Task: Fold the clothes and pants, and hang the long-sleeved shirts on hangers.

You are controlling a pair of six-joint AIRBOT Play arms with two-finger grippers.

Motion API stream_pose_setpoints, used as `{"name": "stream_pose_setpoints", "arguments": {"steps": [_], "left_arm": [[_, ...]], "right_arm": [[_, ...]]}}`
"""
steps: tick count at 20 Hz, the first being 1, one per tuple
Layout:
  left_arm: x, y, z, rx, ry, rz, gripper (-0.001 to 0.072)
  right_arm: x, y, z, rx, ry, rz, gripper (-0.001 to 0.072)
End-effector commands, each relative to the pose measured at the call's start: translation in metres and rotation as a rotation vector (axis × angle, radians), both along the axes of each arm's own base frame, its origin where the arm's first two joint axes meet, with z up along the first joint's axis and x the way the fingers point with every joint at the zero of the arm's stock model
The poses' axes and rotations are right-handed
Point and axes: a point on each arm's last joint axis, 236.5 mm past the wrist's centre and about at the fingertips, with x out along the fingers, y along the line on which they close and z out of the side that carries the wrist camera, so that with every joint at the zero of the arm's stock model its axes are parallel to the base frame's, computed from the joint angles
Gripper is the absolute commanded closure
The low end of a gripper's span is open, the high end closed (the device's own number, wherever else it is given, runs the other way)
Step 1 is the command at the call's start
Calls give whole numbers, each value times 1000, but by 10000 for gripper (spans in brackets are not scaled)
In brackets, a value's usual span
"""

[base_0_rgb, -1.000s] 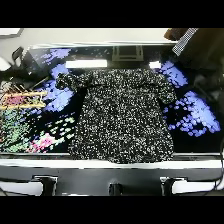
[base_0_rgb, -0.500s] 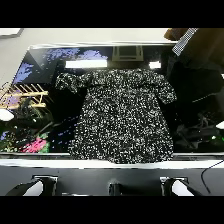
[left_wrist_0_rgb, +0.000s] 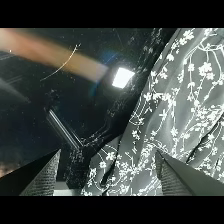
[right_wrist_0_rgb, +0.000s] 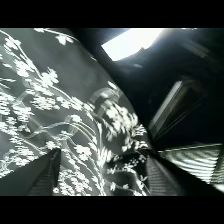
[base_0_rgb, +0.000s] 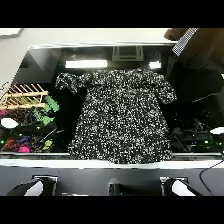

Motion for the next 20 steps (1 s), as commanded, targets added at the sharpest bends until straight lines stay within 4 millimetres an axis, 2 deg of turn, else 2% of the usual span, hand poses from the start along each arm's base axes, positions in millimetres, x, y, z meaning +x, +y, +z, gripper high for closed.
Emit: {"name": "stream_pose_setpoints", "arguments": {"steps": [1,3,4,9,14,17,18,19,20], "left_arm": [[-2,-4,-5,-7,17,-12,23],[-6,-13,-10,-11,38,-43,23],[-8,-19,-13,-14,49,-64,23],[-17,-52,-28,-34,100,-156,23],[-12,-76,-37,-61,98,-169,23],[-13,-90,-45,-65,103,-185,54],[-14,-93,-48,-64,110,-194,211],[-15,-95,-51,-62,114,-200,526],[-14,-97,-52,-60,111,-200,690]], "right_arm": [[9,4,-6,35,-19,-23,377],[12,6,-5,43,-30,-25,660],[12,7,-4,48,-29,-25,686],[14,5,6,29,-63,-22,687],[13,10,17,45,-66,-28,686],[18,18,24,90,-81,-45,686],[23,20,28,111,-97,-65,686],[31,24,33,139,-121,-93,687],[38,27,39,168,-143,-118,687]]}}
